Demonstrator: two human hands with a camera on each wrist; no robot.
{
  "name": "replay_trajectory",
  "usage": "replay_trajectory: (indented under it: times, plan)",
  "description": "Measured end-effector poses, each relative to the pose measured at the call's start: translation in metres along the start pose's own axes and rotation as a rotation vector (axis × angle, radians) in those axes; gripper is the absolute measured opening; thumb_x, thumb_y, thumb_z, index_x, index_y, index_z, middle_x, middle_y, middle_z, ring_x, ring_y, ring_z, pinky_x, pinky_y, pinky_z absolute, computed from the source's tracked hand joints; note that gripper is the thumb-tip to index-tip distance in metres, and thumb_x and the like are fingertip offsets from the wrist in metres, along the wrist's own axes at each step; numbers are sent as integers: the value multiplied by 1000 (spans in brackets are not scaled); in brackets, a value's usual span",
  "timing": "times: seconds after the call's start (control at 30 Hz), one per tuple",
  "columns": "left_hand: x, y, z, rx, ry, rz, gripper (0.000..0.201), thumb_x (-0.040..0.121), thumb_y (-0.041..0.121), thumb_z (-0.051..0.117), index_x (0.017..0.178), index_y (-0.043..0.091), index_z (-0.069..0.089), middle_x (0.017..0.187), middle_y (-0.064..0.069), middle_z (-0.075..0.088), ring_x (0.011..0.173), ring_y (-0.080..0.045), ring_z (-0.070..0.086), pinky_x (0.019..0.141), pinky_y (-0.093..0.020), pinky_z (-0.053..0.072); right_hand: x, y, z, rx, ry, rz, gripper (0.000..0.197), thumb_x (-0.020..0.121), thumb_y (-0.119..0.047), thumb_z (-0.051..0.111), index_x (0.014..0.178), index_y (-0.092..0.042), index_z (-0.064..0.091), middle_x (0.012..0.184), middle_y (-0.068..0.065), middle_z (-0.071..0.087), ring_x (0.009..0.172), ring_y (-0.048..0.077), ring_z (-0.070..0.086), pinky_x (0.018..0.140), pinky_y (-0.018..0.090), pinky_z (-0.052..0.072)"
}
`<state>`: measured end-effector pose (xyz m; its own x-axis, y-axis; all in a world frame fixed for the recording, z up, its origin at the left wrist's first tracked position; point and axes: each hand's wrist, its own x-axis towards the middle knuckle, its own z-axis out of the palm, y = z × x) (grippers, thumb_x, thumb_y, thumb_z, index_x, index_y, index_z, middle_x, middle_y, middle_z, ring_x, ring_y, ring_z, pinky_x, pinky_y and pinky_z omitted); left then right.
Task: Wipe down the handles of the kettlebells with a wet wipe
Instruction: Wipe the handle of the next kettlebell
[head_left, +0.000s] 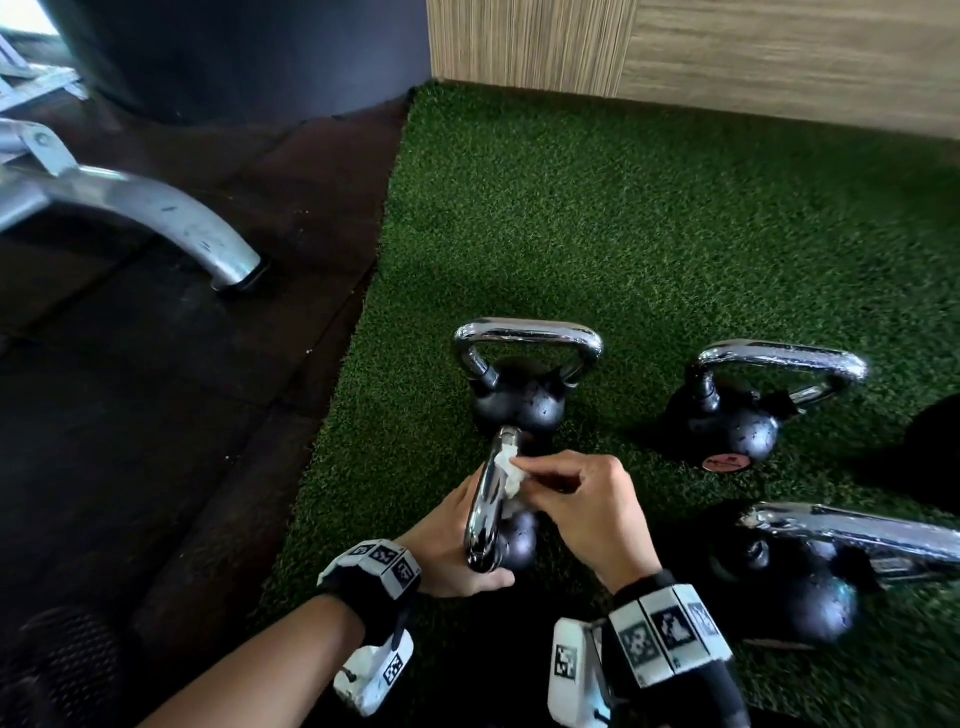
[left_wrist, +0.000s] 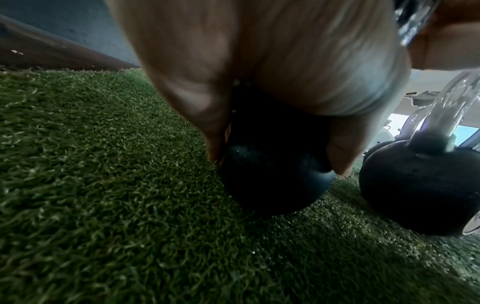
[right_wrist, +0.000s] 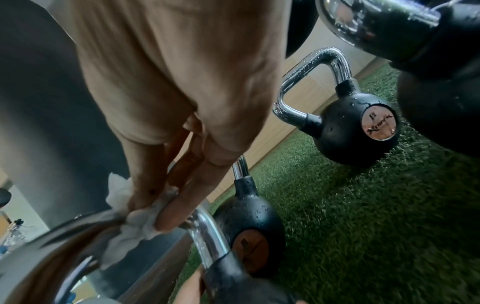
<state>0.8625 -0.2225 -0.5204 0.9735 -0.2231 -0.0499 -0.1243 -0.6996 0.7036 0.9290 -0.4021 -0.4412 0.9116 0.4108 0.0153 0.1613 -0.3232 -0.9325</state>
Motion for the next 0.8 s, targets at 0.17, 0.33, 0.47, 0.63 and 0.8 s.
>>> replay_trajectory:
  times: [0.17,0.33,0.47,0.63,0.8]
  plan:
    - [11,-8,-2,-40,-80,-70,94,76,36,84,154,19,34,157,2,32,148,-10,27,125,-22,14,-5,-9,-3,-27,-16,40,23,72,-14,88,86,-31,82,83,-19,77,81,-6,71,78,14,53]
    - [12,-19,-2,-13,-211,-76,60,69,45,78,120,42,47,109,16,51,104,-3,51,111,-38,42,-21,-13,6,-36,-179,61,22,64,-25,94,72,-24,74,74,-10,76,67,4,71,66,24,58]
    - [17,-23,-5,31,-261,-89,50,76,33,82,110,49,48,102,8,55,96,-7,57,98,-19,46,-23,-8,11,-11,-85,10,21,65,-21,94,71,-25,74,71,-11,75,63,2,69,60,13,50]
    - [16,-12,-12,110,-193,-3,36,84,10,70,85,32,41,81,26,36,73,-2,34,84,-8,27,-29,6,25,-48,-110,98,23,64,-10,93,66,-24,75,67,-13,75,60,-2,69,58,10,48]
    - [5,-13,-12,-79,-212,-84,30,86,10,73,82,35,56,81,12,48,96,-2,50,99,-19,37,-29,15,26,-86,-146,83,17,72,-13,90,77,-26,80,74,-16,76,71,-6,70,66,7,48]
